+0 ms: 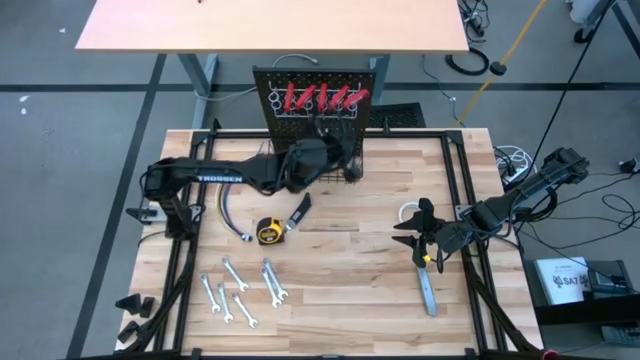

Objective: Hang tools onto peg board
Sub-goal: Hang the wrench on the peg board

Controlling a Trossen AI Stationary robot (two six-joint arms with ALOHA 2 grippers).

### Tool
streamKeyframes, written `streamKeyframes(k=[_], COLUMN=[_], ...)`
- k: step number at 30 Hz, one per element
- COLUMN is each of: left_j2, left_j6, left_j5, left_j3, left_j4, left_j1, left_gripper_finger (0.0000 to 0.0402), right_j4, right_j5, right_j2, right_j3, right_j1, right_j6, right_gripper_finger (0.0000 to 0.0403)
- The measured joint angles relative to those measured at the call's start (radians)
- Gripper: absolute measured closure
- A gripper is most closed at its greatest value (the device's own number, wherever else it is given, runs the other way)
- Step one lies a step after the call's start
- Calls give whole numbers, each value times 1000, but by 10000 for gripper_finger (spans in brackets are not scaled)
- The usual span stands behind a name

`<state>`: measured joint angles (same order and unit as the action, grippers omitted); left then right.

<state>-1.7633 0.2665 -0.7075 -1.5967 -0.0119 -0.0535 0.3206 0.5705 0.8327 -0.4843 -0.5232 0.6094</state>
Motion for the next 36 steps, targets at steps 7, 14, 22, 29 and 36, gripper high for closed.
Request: streamKeyframes(k=[7, 14, 22, 29, 36], left_j2=[91, 188, 198, 203, 305], left_j6=[-153, -522, -900, -1047, -1013], left_j5=[3, 91, 42, 55, -51], left_j3=[0, 0, 1, 1, 2], left_j4=[334, 902, 1227, 1257, 1279], left_j1=[145, 332, 596, 730, 750], left_gripper_finger=[325, 325, 325, 325, 325], right_j4=[-1, -9, -78, -138, -266], right_j5=[0, 9, 135, 192, 192], right_j2=[0, 0, 0, 38, 147], right_j3=[0, 0, 0, 0, 0], right_j1=[0, 0, 0, 0, 4], right_j6=[0, -5, 1, 33, -53], right_gripper_finger=[260, 260, 260, 260, 260])
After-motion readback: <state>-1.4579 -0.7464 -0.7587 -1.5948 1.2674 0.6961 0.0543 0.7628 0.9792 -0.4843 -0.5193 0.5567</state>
